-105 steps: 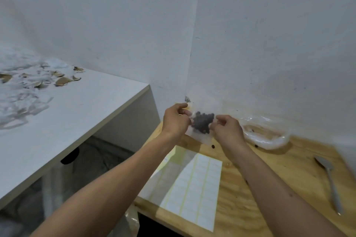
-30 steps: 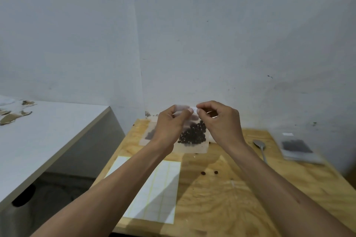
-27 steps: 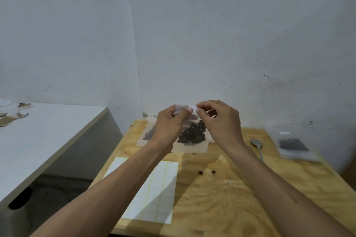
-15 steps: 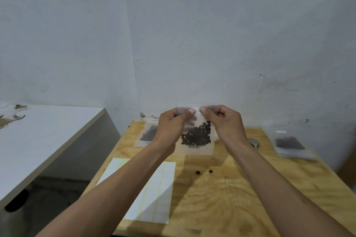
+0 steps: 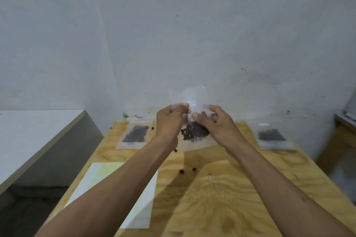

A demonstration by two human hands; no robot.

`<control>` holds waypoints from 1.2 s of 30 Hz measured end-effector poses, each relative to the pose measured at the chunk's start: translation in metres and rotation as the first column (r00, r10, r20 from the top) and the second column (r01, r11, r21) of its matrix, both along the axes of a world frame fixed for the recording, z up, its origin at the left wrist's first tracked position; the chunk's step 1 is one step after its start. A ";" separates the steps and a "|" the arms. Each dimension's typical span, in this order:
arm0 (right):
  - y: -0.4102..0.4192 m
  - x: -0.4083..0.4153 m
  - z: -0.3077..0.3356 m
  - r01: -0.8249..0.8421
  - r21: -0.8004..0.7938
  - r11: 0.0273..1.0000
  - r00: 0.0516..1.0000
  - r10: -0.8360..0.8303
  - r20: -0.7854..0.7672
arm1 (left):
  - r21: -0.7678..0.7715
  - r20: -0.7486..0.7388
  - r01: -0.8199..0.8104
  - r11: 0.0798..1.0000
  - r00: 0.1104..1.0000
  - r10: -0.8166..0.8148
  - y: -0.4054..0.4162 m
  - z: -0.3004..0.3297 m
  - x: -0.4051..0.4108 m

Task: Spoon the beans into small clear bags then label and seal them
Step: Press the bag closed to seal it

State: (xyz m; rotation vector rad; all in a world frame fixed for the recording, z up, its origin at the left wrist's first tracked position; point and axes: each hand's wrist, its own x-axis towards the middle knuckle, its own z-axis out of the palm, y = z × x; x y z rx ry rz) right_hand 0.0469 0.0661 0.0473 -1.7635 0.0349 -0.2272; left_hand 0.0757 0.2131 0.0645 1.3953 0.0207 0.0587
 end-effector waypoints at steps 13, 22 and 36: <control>-0.159 -0.036 -0.032 0.453 -0.238 0.859 0.867 -0.486 -0.106 | 0.271 -0.147 0.386 0.882 0.922 -0.358 -0.164 -0.043 -0.010; -0.219 -0.029 -0.038 0.413 -0.443 0.796 0.840 -0.521 -0.153 | 0.524 -0.119 0.388 0.758 0.915 -0.386 -0.239 -0.065 0.009; -0.223 -0.008 -0.051 0.335 -0.536 0.775 0.848 -0.496 -0.186 | 0.631 -0.154 0.368 0.683 0.922 -0.354 -0.245 -0.075 0.034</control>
